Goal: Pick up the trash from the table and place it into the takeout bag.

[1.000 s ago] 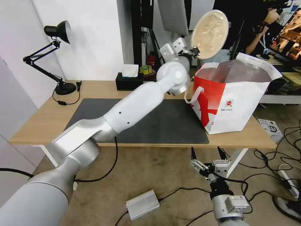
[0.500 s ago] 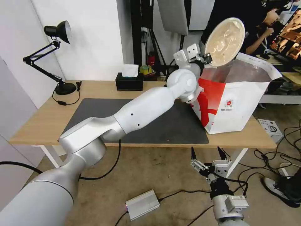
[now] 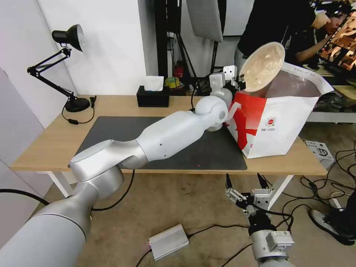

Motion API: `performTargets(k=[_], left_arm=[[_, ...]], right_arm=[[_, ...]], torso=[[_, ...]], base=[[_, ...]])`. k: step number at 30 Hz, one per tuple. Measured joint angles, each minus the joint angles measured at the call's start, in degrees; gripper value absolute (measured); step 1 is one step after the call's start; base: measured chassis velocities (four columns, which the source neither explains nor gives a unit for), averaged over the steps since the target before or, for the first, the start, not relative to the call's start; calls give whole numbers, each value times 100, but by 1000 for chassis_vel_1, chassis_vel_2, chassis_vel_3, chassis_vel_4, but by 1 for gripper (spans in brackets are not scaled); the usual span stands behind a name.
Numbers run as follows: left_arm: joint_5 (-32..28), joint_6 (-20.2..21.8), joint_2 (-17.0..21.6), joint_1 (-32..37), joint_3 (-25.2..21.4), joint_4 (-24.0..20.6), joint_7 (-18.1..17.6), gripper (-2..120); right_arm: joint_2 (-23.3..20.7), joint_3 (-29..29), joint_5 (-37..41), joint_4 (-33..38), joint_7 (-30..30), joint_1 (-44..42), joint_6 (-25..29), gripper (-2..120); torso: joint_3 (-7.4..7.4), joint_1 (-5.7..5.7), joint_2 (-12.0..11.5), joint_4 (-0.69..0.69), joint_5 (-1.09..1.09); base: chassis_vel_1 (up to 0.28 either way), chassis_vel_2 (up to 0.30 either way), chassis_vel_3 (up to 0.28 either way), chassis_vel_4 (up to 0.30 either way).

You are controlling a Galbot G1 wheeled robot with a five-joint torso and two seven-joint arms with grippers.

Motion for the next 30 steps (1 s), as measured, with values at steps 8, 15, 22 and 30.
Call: performTargets(k=[8,15,22,30], left_arm=[[603,-51,16,-12,155,208,173,0],[736,-89,33,-13,214,262,276,0],[786,-112,79,-22,298,258,421,0],[889,-119,114,-55,403,292,677,0]], right_arm=[[0,0,0,0,0,0,0,100],[0,0,0,0,0,0,0,100],[0,0,0,0,0,0,0,100],[0,0,0,0,0,0,0,100]], torso=[[0,0,0,0,0],[0,0,0,0,0],[0,0,0,0,0],[0,0,0,0,0]], base=[[0,0,0,0],[0,0,0,0],[0,0,0,0],[0,0,0,0]])
